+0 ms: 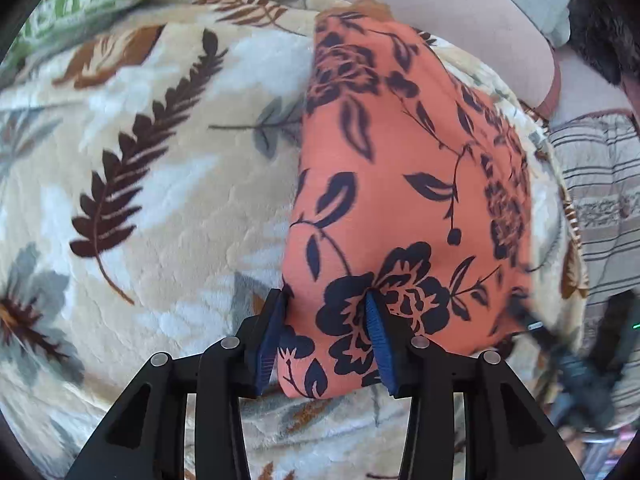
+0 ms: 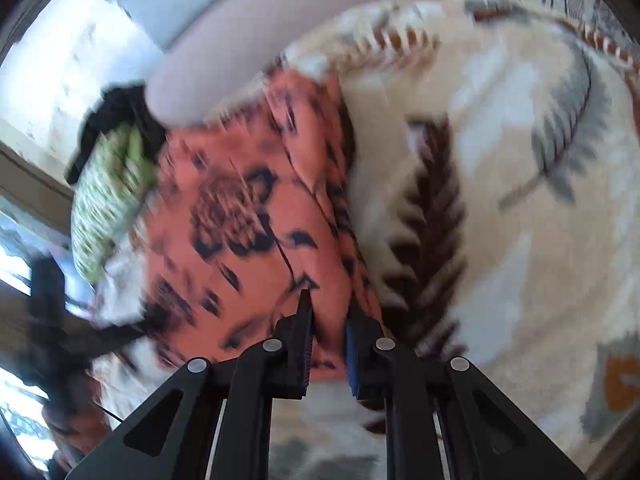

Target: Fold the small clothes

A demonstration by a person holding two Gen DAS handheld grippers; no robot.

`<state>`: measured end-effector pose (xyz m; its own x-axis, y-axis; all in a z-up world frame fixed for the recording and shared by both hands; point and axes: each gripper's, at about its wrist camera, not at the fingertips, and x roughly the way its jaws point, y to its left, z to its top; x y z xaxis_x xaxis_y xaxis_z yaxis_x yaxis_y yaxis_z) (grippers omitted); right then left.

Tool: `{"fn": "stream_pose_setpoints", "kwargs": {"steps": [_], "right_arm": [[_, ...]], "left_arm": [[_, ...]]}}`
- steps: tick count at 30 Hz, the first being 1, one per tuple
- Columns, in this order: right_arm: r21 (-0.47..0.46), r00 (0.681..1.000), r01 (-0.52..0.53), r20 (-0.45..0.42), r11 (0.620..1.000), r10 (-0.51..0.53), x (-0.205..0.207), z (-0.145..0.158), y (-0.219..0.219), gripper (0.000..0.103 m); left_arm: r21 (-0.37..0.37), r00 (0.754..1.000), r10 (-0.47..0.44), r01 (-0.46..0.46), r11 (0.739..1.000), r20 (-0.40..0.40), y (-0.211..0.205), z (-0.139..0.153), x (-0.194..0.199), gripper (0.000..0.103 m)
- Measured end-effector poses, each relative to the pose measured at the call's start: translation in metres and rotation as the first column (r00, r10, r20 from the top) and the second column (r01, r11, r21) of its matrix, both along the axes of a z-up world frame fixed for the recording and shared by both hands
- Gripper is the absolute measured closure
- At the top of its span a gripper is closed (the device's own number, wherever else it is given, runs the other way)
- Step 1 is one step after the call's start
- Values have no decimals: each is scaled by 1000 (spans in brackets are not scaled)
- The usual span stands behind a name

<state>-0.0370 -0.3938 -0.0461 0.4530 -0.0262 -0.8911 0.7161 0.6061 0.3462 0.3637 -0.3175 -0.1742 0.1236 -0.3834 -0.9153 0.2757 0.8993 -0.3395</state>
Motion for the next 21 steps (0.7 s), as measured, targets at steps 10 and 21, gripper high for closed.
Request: {"fn": "stream_pose_setpoints", "kwargs": {"steps": [10, 21], "right_arm": [[-108, 994, -6, 112, 994, 18, -4, 30, 12, 83], [-86, 978, 111, 185, 990, -93, 25, 62, -45, 50]], "left_arm": [[-52, 1000, 8, -8, 999, -2, 32, 7, -12, 62], [-184, 996, 87, -81, 980, 24, 47, 37, 28, 63]]}}
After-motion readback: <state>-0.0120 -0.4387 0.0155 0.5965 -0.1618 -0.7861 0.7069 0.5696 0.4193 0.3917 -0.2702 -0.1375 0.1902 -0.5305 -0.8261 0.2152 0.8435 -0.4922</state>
